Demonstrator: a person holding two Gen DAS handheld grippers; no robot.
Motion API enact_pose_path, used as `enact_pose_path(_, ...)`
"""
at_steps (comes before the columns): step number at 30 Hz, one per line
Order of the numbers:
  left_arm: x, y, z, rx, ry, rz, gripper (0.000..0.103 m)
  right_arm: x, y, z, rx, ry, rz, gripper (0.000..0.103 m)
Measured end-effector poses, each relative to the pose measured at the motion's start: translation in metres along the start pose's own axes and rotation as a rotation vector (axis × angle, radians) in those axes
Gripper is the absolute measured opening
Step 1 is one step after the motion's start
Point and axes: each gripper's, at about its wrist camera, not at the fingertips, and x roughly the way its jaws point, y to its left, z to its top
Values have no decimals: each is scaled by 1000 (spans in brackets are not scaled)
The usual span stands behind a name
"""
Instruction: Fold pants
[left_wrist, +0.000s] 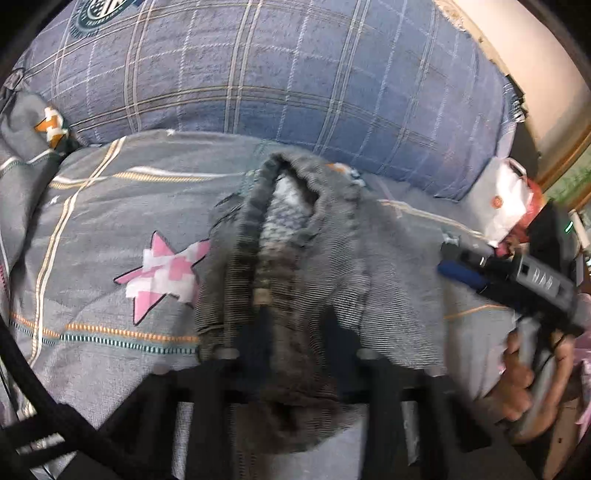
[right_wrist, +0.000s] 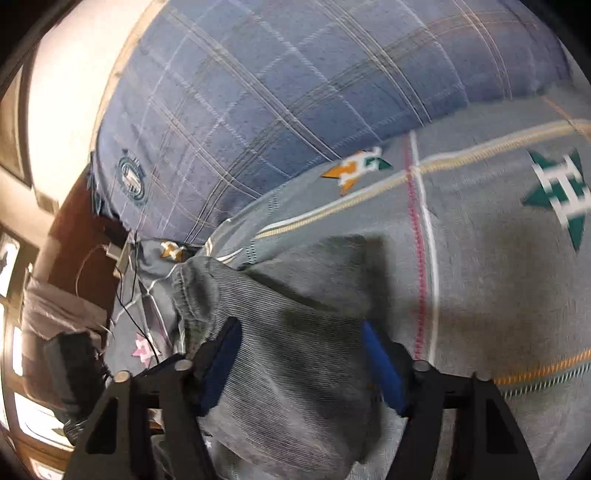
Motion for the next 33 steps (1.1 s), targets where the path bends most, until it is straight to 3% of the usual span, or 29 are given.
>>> enact_pose_path(1,-2,4,-3,-7,-1,-12,21,1,6,4,-24,-2,-33,60)
enact_pose_path(3,-9,16,-9,-39,-2,-52,16,16,24,13,-85,31,-97,39)
enact_pose_path(5,-16,27,-15,-61,-5,-89,15,32,35,15,-107,59,-98,34)
enact_pose_path(11,-7,26,-13,-62,13,-86,17,80,40,-1,-183,96,-192,34)
enact_pose_path(14,-16,23,-12,-57,-14,-106,19,61,44,1,-182,56,-141,37)
enact_pose_path(18,-41,21,-10,-41,-119,-140,36,30,43,2,-131,-15,-30,37)
enact_pose_path(20,-50,22,-6,-57,-159,-199,38,26,41,0,-116,-25,-30,37)
enact_pose_path(22,-45,22,4,-80,-142,-222,38,27,36,-2,-85,-8,-15,37)
enact_pose_path(29,6,23,39,-113,-18,-125,37,34,33,-3,-62,30,14,40)
enact_pose_path(31,9,25,33,-114,-30,-107,26,35,28,-4,-42,34,13,51)
enact_pose_path(32,9,25,30,-105,-44,-88,12,36,26,-4,-31,35,16,57)
enact_pose_path(33,9,27,28,-100,-44,-90,7,36,25,-3,-24,33,18,58)
